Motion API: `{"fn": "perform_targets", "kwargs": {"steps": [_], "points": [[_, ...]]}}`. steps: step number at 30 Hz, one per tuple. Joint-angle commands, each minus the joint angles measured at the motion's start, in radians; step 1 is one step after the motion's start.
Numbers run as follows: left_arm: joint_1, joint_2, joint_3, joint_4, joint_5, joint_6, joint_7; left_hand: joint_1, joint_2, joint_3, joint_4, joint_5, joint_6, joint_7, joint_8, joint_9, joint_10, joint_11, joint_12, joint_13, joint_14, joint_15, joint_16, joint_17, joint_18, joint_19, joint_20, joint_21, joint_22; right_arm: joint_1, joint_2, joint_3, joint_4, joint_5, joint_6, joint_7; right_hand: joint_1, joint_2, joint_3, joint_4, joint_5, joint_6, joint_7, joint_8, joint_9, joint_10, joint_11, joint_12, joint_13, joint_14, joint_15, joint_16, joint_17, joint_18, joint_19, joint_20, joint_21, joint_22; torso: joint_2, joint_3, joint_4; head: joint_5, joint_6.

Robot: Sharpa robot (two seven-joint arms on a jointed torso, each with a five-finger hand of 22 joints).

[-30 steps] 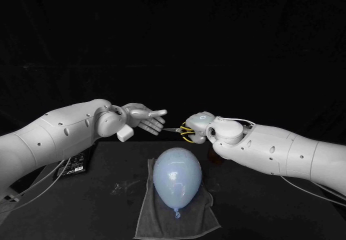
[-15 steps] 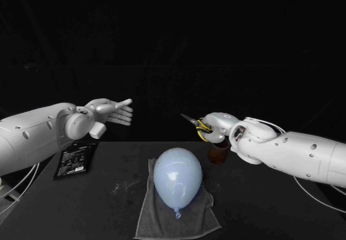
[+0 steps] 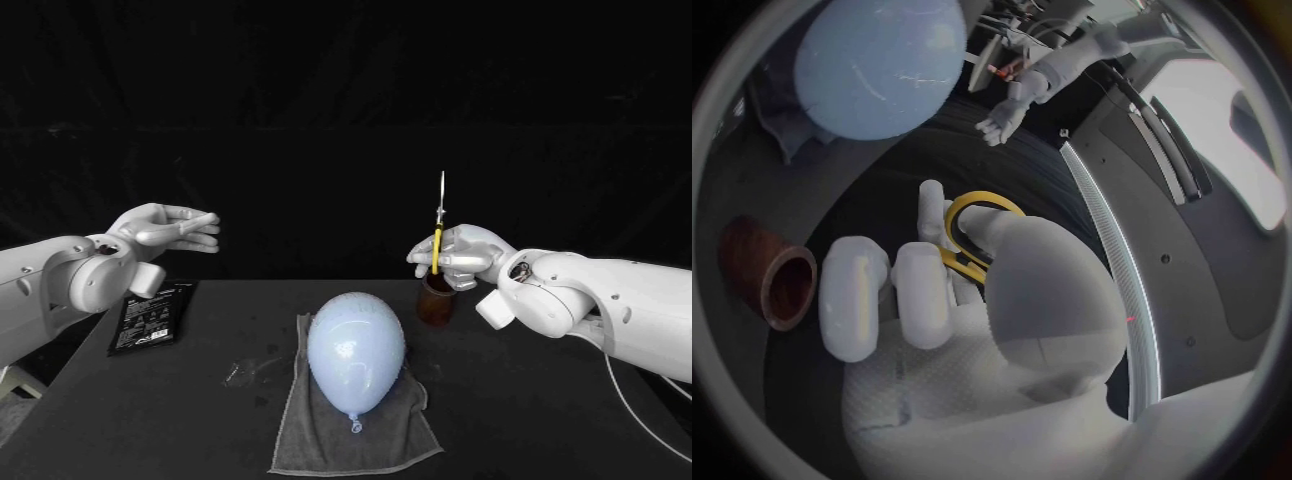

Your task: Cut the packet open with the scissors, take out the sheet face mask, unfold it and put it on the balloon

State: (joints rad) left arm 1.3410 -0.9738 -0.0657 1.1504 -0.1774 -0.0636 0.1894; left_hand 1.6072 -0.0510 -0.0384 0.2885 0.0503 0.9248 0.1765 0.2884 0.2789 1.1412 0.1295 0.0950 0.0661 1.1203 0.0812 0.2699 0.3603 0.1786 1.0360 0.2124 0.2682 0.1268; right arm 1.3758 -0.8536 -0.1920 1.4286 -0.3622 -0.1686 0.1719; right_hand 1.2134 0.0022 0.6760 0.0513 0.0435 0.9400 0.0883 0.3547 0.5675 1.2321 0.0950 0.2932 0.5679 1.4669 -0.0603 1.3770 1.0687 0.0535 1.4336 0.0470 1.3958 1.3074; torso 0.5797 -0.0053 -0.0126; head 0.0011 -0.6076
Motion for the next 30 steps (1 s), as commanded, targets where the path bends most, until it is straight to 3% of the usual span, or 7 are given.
{"fn": "perform_targets", "kwargs": {"steps": [1, 6, 8, 11, 14, 23, 30], "points": [[-0.017, -0.026, -0.001, 0.0, -0.033, -0.011, 0.1, 0.012, 0.002, -0.011, 0.001, -0.001, 0.01, -0.001, -0.011, -0.007, 0.01, -0.001, -0.014, -0.002, -0.007, 0.004, -0.011, -0.001, -0.03, -0.122, 0.033, -0.071, -0.035, -0.002, -0.019, 0.001, 0.026, 0.295, 0.098, 0.064, 0.002, 0.008, -0.014, 0.007, 0.006, -0.004, -0.001, 0.005, 0.063, 0.224, -0.093, 0.373, 0.088, 0.016, -0.004, -0.006, -0.002, 0.002, -0.005, 0.0, -0.005, 0.08, -0.001, -0.0002, 0.0019, -0.002, -0.006], [-0.052, -0.072, -0.004, 0.0, -0.047, -0.03, 0.154, 0.018, 0.003, -0.04, 0.001, -0.002, 0.006, 0.01, -0.033, -0.019, 0.004, 0.013, -0.032, -0.002, -0.11, 0.035, -0.085, -0.024, -0.014, -0.176, 0.067, -0.106, -0.055, -0.008, -0.047, 0.001, 0.059, 0.347, 0.104, 0.069, -0.001, 0.001, -0.043, 0.013, 0.005, -0.002, -0.008, 0.018, 0.075, 0.25, -0.099, 0.567, 0.299, 0.023, -0.009, 0.003, 0.017, -0.003, 0.008, -0.004, 0.009, 0.097, 0.0, -0.0019, 0.0016, 0.022, -0.014], [-0.063, -0.086, -0.004, 0.005, -0.054, -0.043, 0.173, 0.025, 0.003, -0.047, -0.001, -0.002, -0.002, 0.014, -0.041, -0.023, -0.008, 0.02, -0.034, -0.003, -0.142, 0.045, -0.106, -0.032, -0.011, -0.189, 0.073, -0.114, -0.058, -0.01, -0.053, 0.001, 0.066, 0.354, 0.104, 0.068, 0.001, 0.0, -0.05, 0.014, 0.005, -0.003, -0.009, 0.02, 0.078, 0.248, -0.1, 0.587, 0.325, 0.024, -0.01, 0.005, 0.022, -0.004, 0.011, -0.005, 0.012, 0.101, 0.0, -0.0021, 0.0014, 0.058, -0.023], [-0.076, -0.109, -0.005, 0.017, -0.075, -0.07, 0.202, 0.039, 0.002, -0.056, -0.003, -0.002, -0.016, 0.015, -0.055, -0.031, -0.034, 0.03, -0.034, -0.004, -0.186, 0.06, -0.137, -0.045, -0.02, -0.228, 0.079, -0.137, -0.063, -0.017, -0.064, 0.001, 0.078, 0.36, 0.099, 0.066, 0.004, 0.002, -0.056, 0.015, 0.005, -0.005, -0.01, 0.023, 0.08, 0.244, -0.1, 0.598, 0.344, 0.024, -0.01, 0.005, 0.022, -0.004, 0.013, -0.006, 0.013, 0.103, 0.0, -0.0027, 0.0025, 0.144, -0.038], [-0.085, -0.127, -0.006, 0.026, -0.105, -0.099, 0.222, 0.052, 0.001, -0.068, -0.003, -0.002, -0.029, 0.013, -0.068, -0.038, -0.063, 0.045, -0.034, -0.003, -0.224, 0.077, -0.166, -0.06, -0.042, -0.276, 0.08, -0.165, -0.063, -0.027, -0.072, 0.001, 0.087, 0.359, 0.09, 0.062, 0.005, 0.003, -0.057, 0.015, 0.005, -0.006, -0.01, 0.023, 0.081, 0.242, -0.1, 0.599, 0.348, 0.024, -0.011, 0.005, 0.021, -0.004, 0.012, -0.006, 0.012, 0.102, 0.0, -0.0019, 0.0036, 0.21, -0.054], [-0.098, -0.145, -0.024, 0.023, -0.189, -0.189, 0.235, 0.049, -0.023, -0.084, 0.0, -0.002, -0.06, 0.029, -0.093, -0.05, -0.145, 0.075, -0.034, -0.004, -0.33, 0.11, -0.21, -0.101, -0.104, -0.543, 0.08, -0.22, -0.078, -0.043, -0.068, 0.001, 0.1, 0.345, 0.082, 0.057, 0.006, 0.005, -0.058, 0.016, 0.005, -0.007, -0.009, 0.024, 0.081, 0.239, -0.1, 0.589, 0.342, 0.024, -0.01, 0.005, 0.02, -0.003, 0.01, -0.007, 0.01, 0.1, -0.002, -0.0008, 0.0011, 0.337, -0.092], [-0.116, -0.126, -0.035, -0.011, -0.269, -0.277, 0.213, 0.002, -0.1, -0.041, 0.006, -0.002, -0.096, 0.03, -0.115, -0.059, -0.212, 0.089, -0.035, -0.004, -0.48, 0.128, -0.215, -0.154, -0.117, -0.626, 0.081, -0.224, -0.083, -0.047, -0.065, 0.001, 0.116, 0.331, 0.077, 0.054, 0.006, 0.006, -0.058, 0.017, 0.005, -0.007, -0.009, 0.024, 0.082, 0.237, -0.1, 0.586, 0.341, 0.023, -0.01, 0.004, 0.018, -0.003, 0.009, -0.007, 0.008, 0.099, -0.001, -0.0021, 0.0011, 0.41, -0.109]]}}
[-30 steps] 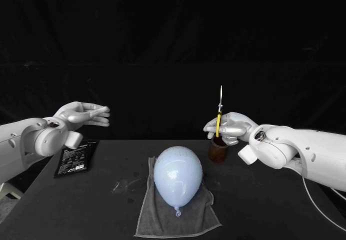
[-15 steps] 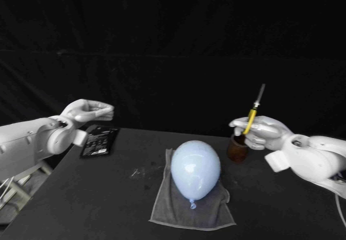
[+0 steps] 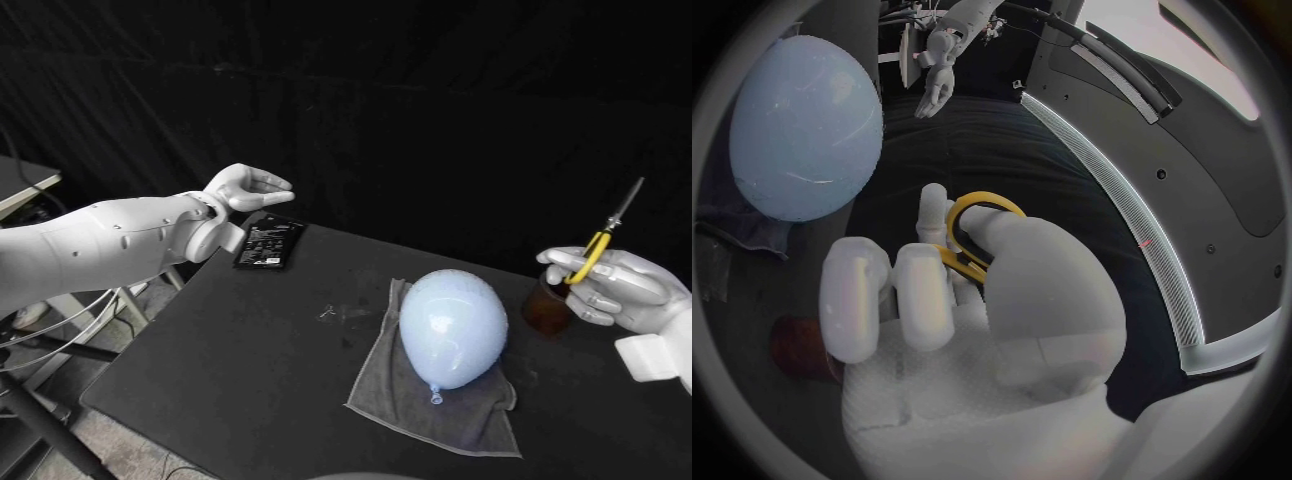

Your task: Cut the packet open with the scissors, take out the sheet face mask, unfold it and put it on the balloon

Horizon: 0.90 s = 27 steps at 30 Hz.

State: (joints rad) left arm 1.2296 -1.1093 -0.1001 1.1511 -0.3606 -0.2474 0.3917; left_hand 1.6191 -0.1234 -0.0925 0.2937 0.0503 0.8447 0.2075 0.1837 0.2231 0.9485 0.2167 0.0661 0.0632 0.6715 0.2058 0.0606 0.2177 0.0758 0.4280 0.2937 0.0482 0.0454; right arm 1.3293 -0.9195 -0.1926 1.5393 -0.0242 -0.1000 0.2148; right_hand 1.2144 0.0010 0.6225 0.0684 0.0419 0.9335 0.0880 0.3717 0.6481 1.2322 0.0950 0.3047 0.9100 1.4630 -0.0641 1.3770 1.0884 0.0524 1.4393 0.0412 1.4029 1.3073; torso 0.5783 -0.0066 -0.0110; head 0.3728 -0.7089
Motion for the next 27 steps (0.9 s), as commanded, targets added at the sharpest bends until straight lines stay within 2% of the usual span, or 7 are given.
{"fn": "perform_targets", "kwargs": {"steps": [1, 9, 14, 17, 20, 21, 27], "points": [[-0.006, 0.013, -0.001, -0.017, -0.098, -0.105, 0.007, -0.017, -0.041, 0.019, 0.001, -0.002, -0.022, -0.001, -0.013, -0.004, -0.032, 0.001, -0.006, -0.001, -0.05, 0.005, -0.007, -0.018, -0.015, -0.034, 0.0, -0.005, -0.003, -0.001, 0.001, 0.001, 0.006, -0.009, 0.007, 0.011, 0.005, 0.008, -0.005, 0.0, 0.007, -0.001, -0.009, 0.007, 0.001, 0.237, -0.1, 0.575, -0.001, 0.027, -0.007, 0.004, -0.002, -0.002, 0.004, -0.001, 0.001, 0.099, 0.0, -0.0007, -0.0008, 0.047, -0.007], [-0.018, 0.054, -0.003, -0.074, -0.257, -0.182, -0.046, -0.056, -0.165, -0.108, 0.009, 0.003, -0.192, 0.049, -0.07, -0.045, -0.179, 0.036, -0.009, -0.005, -0.163, 0.029, -0.012, -0.056, -0.018, -0.123, 0.003, -0.014, -0.01, -0.002, 0.002, 0.001, 0.01, -0.027, -0.004, 0.006, 0.005, 0.009, -0.005, 0.0, 0.007, -0.001, -0.009, 0.007, 0.001, 0.236, -0.1, 0.575, 0.0, 0.027, -0.006, 0.004, -0.001, -0.002, 0.004, -0.001, 0.001, 0.099, 0.0, -0.0003, -0.0002, 0.098, -0.004], [-0.026, 0.088, -0.003, -0.123, -0.388, -0.212, -0.104, -0.073, -0.174, -0.119, 0.008, 0.003, -0.215, 0.035, -0.077, -0.05, -0.207, 0.041, -0.01, -0.006, -0.198, 0.034, -0.015, -0.067, -0.02, -0.166, 0.004, -0.019, -0.014, -0.003, 0.004, 0.001, 0.012, -0.041, -0.009, 0.004, 0.006, 0.009, -0.005, 0.0, 0.007, -0.001, -0.009, 0.007, 0.002, 0.236, -0.1, 0.576, 0.002, 0.027, -0.006, 0.004, -0.002, -0.002, 0.003, -0.001, 0.0, 0.099, -0.001, -0.0004, -0.002, 0.116, 0.003], [-0.034, 0.115, -0.003, -0.16, -0.481, -0.182, -0.172, -0.115, -0.186, -0.133, 0.009, 0.002, -0.332, -0.016, -0.111, -0.079, -0.381, 0.017, -0.023, -0.018, -0.337, 0.024, -0.028, -0.108, -0.022, -0.225, 0.005, -0.024, -0.02, -0.003, 0.003, 0.001, 0.014, -0.05, -0.011, 0.003, 0.006, 0.009, -0.005, 0.0, 0.007, -0.001, -0.009, 0.007, 0.002, 0.236, -0.1, 0.576, 0.002, 0.027, -0.006, 0.004, -0.002, -0.002, 0.003, -0.001, 0.0, 0.099, 0.0, -0.0003, -0.0016, 0.121, 0.006], [-0.04, 0.134, -0.003, -0.183, -0.518, -0.153, -0.218, -0.148, -0.191, -0.137, 0.009, 0.001, -0.384, -0.068, -0.124, -0.092, -0.584, -0.011, -0.036, -0.031, -0.469, 0.065, -0.039, -0.148, -0.022, -0.26, 0.005, -0.027, -0.023, -0.003, 0.003, 0.001, 0.014, -0.055, -0.014, 0.002, 0.006, 0.01, -0.005, 0.0, 0.007, -0.001, -0.009, 0.008, 0.002, 0.235, -0.1, 0.575, 0.002, 0.027, -0.006, 0.003, -0.003, -0.001, 0.003, -0.001, 0.0, 0.098, 0.0, 0.0, -0.002, 0.126, 0.013], [-0.041, 0.141, -0.003, -0.192, -0.526, -0.151, -0.232, -0.159, -0.191, -0.137, 0.007, 0.001, -0.407, -0.116, -0.134, -0.097, -0.621, -0.039, -0.035, -0.03, -0.487, 0.077, -0.037, -0.152, -0.022, -0.267, 0.006, -0.027, -0.023, -0.003, 0.003, 0.001, 0.015, -0.056, -0.014, 0.002, 0.006, 0.01, -0.005, 0.0, 0.007, -0.001, -0.009, 0.008, 0.002, 0.235, -0.1, 0.575, 0.002, 0.027, -0.006, 0.003, -0.003, -0.001, 0.003, -0.001, 0.0, 0.098, 0.0, -0.0005, -0.0022, 0.125, 0.015], [-0.047, 0.189, -0.003, -0.255, -0.555, -0.167, -0.327, -0.154, -0.19, -0.137, 0.007, 0.001, -0.406, -0.089, -0.131, -0.096, -0.592, -0.021, -0.025, -0.023, -0.45, 0.082, -0.026, -0.139, -0.021, -0.264, 0.006, -0.025, -0.022, -0.004, 0.003, 0.001, 0.016, -0.067, -0.017, 0.002, 0.006, 0.01, -0.005, 0.0, 0.007, -0.001, -0.009, 0.008, 0.002, 0.234, -0.1, 0.573, 0.0, 0.027, -0.006, 0.004, -0.003, -0.001, 0.002, -0.001, -0.001, 0.097, 0.0, 0.0008, -0.0028, 0.124, 0.018]]}}
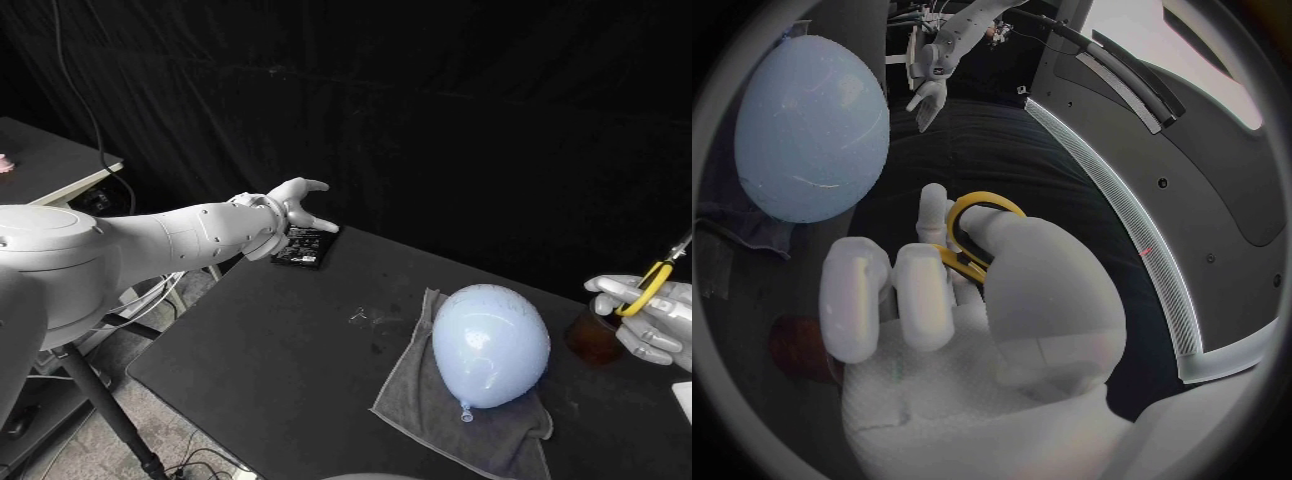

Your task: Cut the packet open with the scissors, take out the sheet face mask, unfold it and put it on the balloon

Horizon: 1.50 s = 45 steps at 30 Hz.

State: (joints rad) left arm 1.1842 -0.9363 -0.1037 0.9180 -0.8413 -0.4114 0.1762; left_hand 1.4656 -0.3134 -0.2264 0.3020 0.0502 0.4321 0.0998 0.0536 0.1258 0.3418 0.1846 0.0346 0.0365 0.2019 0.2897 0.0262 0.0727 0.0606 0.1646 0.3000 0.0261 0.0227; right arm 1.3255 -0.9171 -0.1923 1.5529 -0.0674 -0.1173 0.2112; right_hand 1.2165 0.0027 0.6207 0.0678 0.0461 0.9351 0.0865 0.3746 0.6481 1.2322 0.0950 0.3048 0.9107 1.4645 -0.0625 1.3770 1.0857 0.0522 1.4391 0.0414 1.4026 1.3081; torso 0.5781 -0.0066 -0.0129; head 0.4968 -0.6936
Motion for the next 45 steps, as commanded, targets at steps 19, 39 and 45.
{"fn": "perform_targets", "kwargs": {"steps": [19, 39, 45], "points": [[-0.012, 0.11, 0.001, -0.138, -0.211, 0.093, -0.34, -0.089, 0.0, -0.004, 0.001, 0.002, 0.032, 0.151, 0.01, 0.011, 0.041, 0.034, 0.008, 0.004, 0.068, -0.082, 0.021, 0.02, -0.001, 0.027, -0.004, 0.005, 0.007, -0.001, -0.003, 0.001, 0.007, -0.053, -0.005, 0.006, 0.005, 0.008, -0.005, 0.0, 0.003, -0.002, -0.008, 0.006, 0.003, 0.232, -0.1, 0.57, -0.001, 0.025, -0.008, 0.004, 0.0, 0.0, 0.001, -0.001, -0.002, 0.095, 0.0, 0.0005, 0.0001, -0.011, -0.002], [-0.086, 0.148, 0.004, -0.166, -0.241, 0.058, -0.426, -0.119, -0.002, -0.004, 0.001, 0.001, -0.12, 0.194, -0.02, -0.029, -0.075, 0.094, -0.005, -0.006, 0.031, -0.022, 0.01, 0.008, -0.004, 0.021, -0.002, 0.005, 0.007, -0.001, -0.007, 0.001, 0.012, -0.066, -0.014, 0.005, 0.006, 0.008, -0.005, 0.0, 0.003, -0.001, -0.008, 0.007, 0.003, 0.231, -0.1, 0.568, 0.0, 0.025, -0.008, 0.002, -0.003, 0.0, 0.001, -0.001, -0.003, 0.095, 0.002, -0.0012, 0.0011, -0.02, -0.002], [-0.089, 0.155, 0.005, -0.164, -0.245, 0.063, -0.431, -0.112, -0.002, -0.004, 0.001, 0.002, -0.123, 0.194, -0.019, -0.029, -0.086, 0.094, -0.006, -0.007, 0.024, -0.019, 0.008, 0.006, -0.003, 0.02, -0.003, 0.004, 0.006, -0.001, -0.007, 0.001, 0.012, -0.07, -0.014, 0.005, 0.007, 0.008, -0.006, -0.001, 0.003, 0.0, -0.008, 0.008, 0.004, 0.23, -0.1, 0.569, 0.001, 0.025, -0.008, 0.003, -0.002, 0.0, 0.001, -0.001, -0.004, 0.094, 0.0, 0.0002, 0.0004, -0.019, -0.004]]}}
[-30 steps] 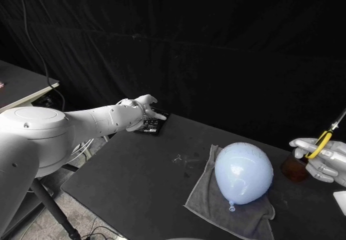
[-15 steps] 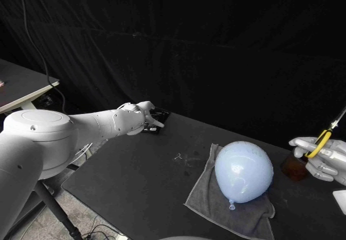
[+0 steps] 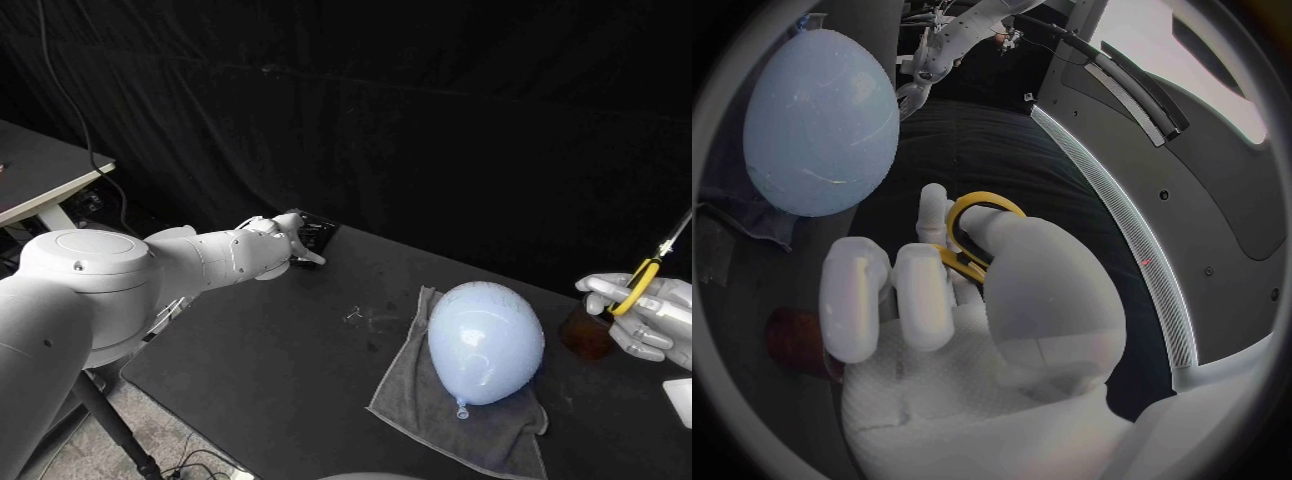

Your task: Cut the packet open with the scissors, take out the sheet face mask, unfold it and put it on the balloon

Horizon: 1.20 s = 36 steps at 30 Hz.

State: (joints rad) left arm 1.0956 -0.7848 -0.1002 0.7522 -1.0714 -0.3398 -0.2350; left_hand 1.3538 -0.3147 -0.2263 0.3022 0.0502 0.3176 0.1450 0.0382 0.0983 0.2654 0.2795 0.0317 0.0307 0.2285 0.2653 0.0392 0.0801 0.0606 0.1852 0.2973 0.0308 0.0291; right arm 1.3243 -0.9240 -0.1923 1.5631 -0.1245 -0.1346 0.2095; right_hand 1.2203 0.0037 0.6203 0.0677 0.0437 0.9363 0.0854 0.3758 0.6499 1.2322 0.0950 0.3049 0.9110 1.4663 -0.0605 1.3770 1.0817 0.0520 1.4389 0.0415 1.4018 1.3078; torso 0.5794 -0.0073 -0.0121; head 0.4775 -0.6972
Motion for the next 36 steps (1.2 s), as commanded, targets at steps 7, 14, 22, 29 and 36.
{"fn": "perform_targets", "kwargs": {"steps": [7, 14, 22, 29, 36], "points": [[-0.001, 0.002, 0.002, 0.008, -0.018, -0.002, -0.025, 0.027, -0.001, -0.003, 0.0, 0.002, -0.004, 0.148, -0.001, 0.001, -0.004, -0.006, -0.002, 0.0, 0.007, -0.001, -0.004, 0.002, 0.003, 0.025, -0.004, 0.004, 0.004, 0.0, -0.001, 0.001, 0.003, -0.018, 0.005, 0.006, 0.003, 0.007, -0.006, -0.001, 0.005, 0.0, -0.008, 0.008, 0.003, 0.23, -0.101, 0.573, 0.006, 0.023, -0.01, 0.003, 0.003, 0.0, 0.001, -0.001, -0.003, 0.095, -0.002, 0.0015, -0.0005, -0.001, -0.001], [-0.002, -0.003, 0.002, 0.017, -0.015, 0.015, -0.025, 0.086, 0.002, -0.001, 0.0, 0.005, 0.021, 0.144, 0.007, 0.009, 0.028, -0.018, 0.005, 0.005, 0.066, -0.015, 0.012, 0.021, 0.028, 0.077, -0.011, 0.019, 0.013, 0.0, -0.001, 0.001, 0.003, -0.022, 0.006, 0.006, 0.004, 0.007, -0.006, -0.002, 0.005, 0.001, -0.008, 0.009, 0.003, 0.23, -0.101, 0.575, 0.009, 0.024, -0.01, 0.004, 0.004, 0.0, 0.001, -0.001, -0.002, 0.095, -0.001, 0.0012, -0.0007, -0.003, -0.001], [-0.002, -0.002, 0.002, 0.017, -0.006, 0.033, -0.008, 0.195, 0.013, 0.039, 0.001, 0.007, 0.067, 0.133, 0.023, 0.025, 0.099, -0.031, 0.019, 0.013, 0.157, -0.041, 0.042, 0.046, 0.061, 0.141, -0.012, 0.043, 0.024, 0.0, 0.0, 0.001, 0.004, -0.029, 0.007, 0.005, 0.005, 0.007, -0.006, -0.002, 0.005, 0.001, -0.008, 0.009, 0.004, 0.231, -0.101, 0.58, 0.014, 0.024, -0.011, 0.005, 0.006, 0.0, 0.002, -0.001, -0.001, 0.096, -0.001, 0.0003, -0.0004, -0.006, -0.003], [-0.002, -0.001, 0.002, 0.014, -0.005, 0.028, 0.003, 0.244, 0.037, 0.102, 0.0, 0.004, 0.113, 0.128, 0.041, 0.041, 0.163, -0.036, 0.026, 0.016, 0.224, -0.05, 0.061, 0.063, 0.079, 0.173, -0.008, 0.052, 0.026, 0.0, 0.001, 0.001, 0.004, -0.035, 0.01, 0.005, 0.005, 0.007, -0.006, -0.002, 0.005, 0.001, -0.008, 0.009, 0.004, 0.231, -0.101, 0.58, 0.014, 0.024, -0.011, 0.005, 0.006, 0.0, 0.002, -0.001, -0.001, 0.096, -0.002, 0.0009, -0.0001, -0.007, -0.005], [-0.003, -0.003, 0.002, 0.016, 0.0, 0.016, 0.013, 0.255, 0.084, 0.16, -0.002, 0.002, 0.178, 0.123, 0.067, 0.064, 0.247, -0.041, 0.032, 0.02, 0.298, -0.055, 0.08, 0.08, 0.089, 0.207, -0.007, 0.06, 0.025, 0.0, 0.001, 0.001, 0.004, -0.039, 0.01, 0.005, 0.005, 0.007, -0.006, -0.003, 0.005, 0.002, -0.009, 0.01, 0.004, 0.231, -0.101, 0.584, 0.019, 0.024, -0.011, 0.004, 0.005, 0.0, 0.002, -0.001, -0.002, 0.096, -0.002, 0.0011, -0.0002, -0.009, -0.002]]}}
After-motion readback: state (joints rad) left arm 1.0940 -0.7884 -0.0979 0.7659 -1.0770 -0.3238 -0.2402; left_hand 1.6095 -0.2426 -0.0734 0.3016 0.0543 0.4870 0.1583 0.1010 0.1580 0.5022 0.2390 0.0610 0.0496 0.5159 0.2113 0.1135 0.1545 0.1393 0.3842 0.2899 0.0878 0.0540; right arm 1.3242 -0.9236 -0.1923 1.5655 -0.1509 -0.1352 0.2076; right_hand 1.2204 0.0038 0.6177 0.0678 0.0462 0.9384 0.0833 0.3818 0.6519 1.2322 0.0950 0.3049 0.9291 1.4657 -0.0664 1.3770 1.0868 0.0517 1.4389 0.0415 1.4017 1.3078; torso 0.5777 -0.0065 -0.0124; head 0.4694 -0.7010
